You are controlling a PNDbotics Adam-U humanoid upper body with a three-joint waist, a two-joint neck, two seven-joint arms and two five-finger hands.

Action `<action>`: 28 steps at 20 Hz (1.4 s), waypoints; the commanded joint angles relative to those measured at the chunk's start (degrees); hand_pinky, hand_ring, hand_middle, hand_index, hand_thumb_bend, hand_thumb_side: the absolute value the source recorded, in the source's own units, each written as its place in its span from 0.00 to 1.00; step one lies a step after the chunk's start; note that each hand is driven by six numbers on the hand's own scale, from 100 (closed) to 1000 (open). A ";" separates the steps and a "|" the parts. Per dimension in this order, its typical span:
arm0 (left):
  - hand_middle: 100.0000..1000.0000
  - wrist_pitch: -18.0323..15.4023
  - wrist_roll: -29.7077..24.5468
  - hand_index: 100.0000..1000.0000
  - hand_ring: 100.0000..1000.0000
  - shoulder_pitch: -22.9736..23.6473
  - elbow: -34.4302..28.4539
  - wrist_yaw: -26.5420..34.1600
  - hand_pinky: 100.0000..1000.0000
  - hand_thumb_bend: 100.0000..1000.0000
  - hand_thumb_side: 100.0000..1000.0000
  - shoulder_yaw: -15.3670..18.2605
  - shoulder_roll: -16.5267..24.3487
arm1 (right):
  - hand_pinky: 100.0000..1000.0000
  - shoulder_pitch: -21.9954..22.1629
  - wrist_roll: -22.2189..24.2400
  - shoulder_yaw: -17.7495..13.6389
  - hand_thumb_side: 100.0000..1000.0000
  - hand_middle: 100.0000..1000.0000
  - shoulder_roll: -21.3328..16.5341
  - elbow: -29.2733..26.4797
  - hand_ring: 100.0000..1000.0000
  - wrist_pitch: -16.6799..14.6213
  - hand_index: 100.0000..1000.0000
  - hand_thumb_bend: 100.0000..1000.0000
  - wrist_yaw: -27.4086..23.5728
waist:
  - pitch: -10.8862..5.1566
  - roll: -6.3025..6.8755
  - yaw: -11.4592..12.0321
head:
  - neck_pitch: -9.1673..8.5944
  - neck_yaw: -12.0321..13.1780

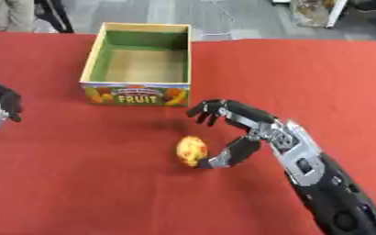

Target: Pick up objects on the table and place them in the box.

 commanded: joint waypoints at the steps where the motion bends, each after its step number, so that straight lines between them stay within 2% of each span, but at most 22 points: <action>1: 0.46 -0.07 -0.10 0.53 0.46 -0.36 -0.70 0.18 0.41 0.39 0.30 -0.10 0.31 | 0.60 -1.11 0.26 0.40 0.27 0.76 -0.13 0.31 0.72 -1.10 0.89 0.54 1.76 | -1.10 0.13 0.08 | 0.46 -0.16; 12: 0.46 -0.02 -0.17 0.53 0.46 -0.30 -0.68 0.13 0.41 0.39 0.30 -0.15 0.28 | 0.59 -1.35 -2.11 1.01 0.25 0.71 0.97 2.50 0.69 -3.27 0.83 0.53 7.29 | -1.07 0.05 0.20 | 0.61 -0.29; 15: 0.46 -0.01 -0.19 0.53 0.46 -0.28 -0.67 0.12 0.41 0.39 0.30 -0.17 0.25 | 0.58 -1.39 -4.48 0.81 0.23 0.70 1.37 2.61 0.68 -3.38 0.81 0.52 9.84 | -1.08 0.06 0.20 | 0.64 -0.33; 22: 0.46 0.02 -0.25 0.53 0.46 -0.24 -0.62 0.12 0.41 0.39 0.30 -0.23 0.19 | 0.58 -1.53 -11.92 1.15 0.22 0.66 2.19 3.03 0.66 -4.20 0.78 0.50 19.52 | -1.09 0.06 0.30 | 0.72 -0.51; 28: 0.46 0.03 -0.26 0.53 0.46 -0.25 -0.63 0.10 0.41 0.39 0.30 -0.24 0.21 | 0.53 -1.53 -14.64 1.40 0.14 0.57 2.48 3.83 0.61 -4.68 0.73 0.46 22.78 | -1.08 0.09 0.25 | 0.88 -0.52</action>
